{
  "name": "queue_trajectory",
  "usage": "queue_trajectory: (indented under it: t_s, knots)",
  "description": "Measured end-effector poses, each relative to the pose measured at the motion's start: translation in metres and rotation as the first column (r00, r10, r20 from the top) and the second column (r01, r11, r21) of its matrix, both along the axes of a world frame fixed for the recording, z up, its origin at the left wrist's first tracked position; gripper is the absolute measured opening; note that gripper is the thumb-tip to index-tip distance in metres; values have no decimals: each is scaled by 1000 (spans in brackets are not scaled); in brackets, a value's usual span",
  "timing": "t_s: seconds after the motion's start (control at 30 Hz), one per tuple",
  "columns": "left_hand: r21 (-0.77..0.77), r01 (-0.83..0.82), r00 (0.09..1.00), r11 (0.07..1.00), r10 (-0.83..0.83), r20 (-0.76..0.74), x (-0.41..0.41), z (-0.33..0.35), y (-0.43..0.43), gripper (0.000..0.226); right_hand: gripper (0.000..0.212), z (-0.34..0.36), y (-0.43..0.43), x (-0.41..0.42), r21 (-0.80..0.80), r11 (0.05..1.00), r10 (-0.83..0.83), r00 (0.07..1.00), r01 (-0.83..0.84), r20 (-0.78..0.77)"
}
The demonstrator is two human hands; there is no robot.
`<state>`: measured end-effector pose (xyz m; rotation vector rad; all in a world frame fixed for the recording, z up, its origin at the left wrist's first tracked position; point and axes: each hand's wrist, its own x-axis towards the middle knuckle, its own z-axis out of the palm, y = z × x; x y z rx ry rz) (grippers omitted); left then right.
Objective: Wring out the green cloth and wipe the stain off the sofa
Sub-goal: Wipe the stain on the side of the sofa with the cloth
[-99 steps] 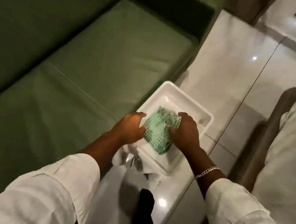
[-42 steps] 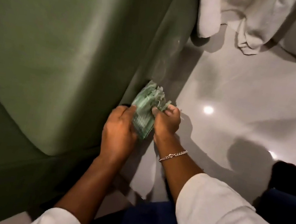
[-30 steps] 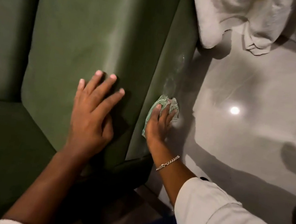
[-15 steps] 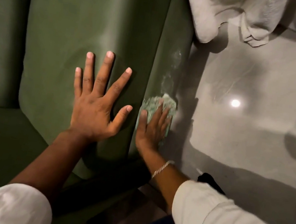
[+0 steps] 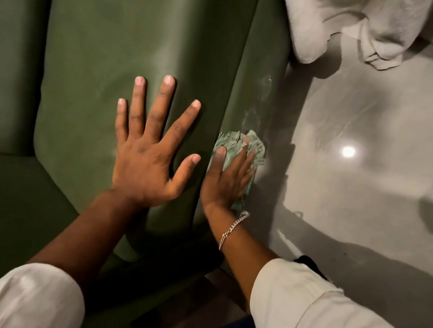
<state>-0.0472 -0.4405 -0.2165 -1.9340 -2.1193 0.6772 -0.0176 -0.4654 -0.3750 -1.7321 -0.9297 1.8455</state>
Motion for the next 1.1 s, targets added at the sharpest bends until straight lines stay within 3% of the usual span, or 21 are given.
queue_trajectory:
  t_s: [0.13, 0.27, 0.43, 0.57, 0.7, 0.87, 1.1]
  knots:
    - [-1, -1, 1000, 1000, 1, -4, 1, -1, 1, 72, 83, -14, -37, 9, -4, 1000, 26, 1000, -26, 3]
    - [5, -3, 1000, 1000, 3, 5, 0, -1, 0, 70, 89, 24, -69, 3, -24, 999, -33, 996, 35, 80]
    - [14, 4, 1000, 1000, -4, 3, -1, -2, 1, 71, 81, -8, -12, 5, 52, 997, 52, 999, -52, 2]
    - [20, -3, 1000, 1000, 2, 6, 0, -1, 2, 71, 87, -22, -26, 10, -54, 998, 22, 999, -23, -29]
    - [11, -5, 1000, 1000, 5, 19, 0, -1, 2, 72, 76, 1, -34, 14, -89, 995, 39, 998, -44, -55]
    - [-47, 9, 998, 999, -6, 63, -5, 4, 8, 72, 62, -5, 52, 2, -20, 990, -139, 986, 138, -93]
    - [-59, 49, 995, 997, -44, 93, -10, 8, 36, 69, 78, -2, -18, 13, -5, 1000, 12, 998, -12, -61]
